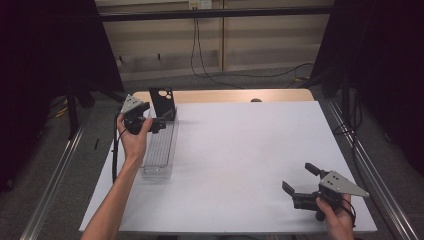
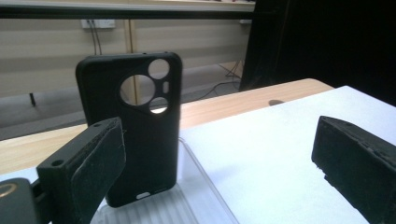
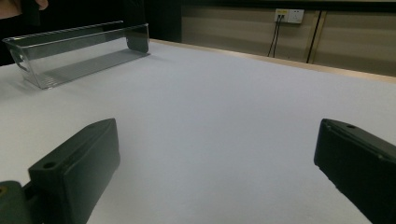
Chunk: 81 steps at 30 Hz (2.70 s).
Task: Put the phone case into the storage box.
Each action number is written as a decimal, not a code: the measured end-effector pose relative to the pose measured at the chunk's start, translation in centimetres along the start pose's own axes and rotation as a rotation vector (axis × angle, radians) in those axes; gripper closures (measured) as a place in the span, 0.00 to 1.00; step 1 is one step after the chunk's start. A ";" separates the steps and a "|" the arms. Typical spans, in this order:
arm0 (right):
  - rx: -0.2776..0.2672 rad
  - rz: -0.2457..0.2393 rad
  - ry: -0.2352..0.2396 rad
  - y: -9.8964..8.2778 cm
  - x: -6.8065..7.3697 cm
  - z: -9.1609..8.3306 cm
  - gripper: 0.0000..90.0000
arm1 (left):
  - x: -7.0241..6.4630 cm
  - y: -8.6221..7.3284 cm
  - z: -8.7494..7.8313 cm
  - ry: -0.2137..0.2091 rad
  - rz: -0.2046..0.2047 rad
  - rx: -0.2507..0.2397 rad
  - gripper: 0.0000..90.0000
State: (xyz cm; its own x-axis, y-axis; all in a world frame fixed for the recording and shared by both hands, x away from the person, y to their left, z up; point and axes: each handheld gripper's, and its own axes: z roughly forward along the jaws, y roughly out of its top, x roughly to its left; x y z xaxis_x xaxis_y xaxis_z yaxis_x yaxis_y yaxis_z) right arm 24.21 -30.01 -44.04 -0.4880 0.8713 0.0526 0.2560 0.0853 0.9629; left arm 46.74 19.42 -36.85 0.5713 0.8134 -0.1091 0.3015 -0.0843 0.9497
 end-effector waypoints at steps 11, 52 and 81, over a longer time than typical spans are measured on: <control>-0.008 -0.001 -0.008 0.1 0.0 -0.1 0.00 | -1.1 -0.5 -2.1 -0.056 0.016 -0.027 0.02; -0.012 0.001 -0.016 0.1 0.0 -0.1 0.00 | -4.0 -6.8 -10.6 0.022 0.018 -0.062 0.03; -0.017 0.002 -0.026 0.0 -0.1 -0.3 0.00 | -4.9 -11.0 -15.4 0.026 -0.011 -0.054 0.03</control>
State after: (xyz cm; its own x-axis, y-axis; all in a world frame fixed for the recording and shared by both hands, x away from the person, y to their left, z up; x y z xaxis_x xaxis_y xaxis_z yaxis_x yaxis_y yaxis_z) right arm 23.96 -30.23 -43.93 -0.4654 0.8838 0.0481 0.2428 0.0752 0.9672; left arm 28.83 25.25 -42.25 0.5480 0.8289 -0.1128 0.2654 -0.0443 0.9631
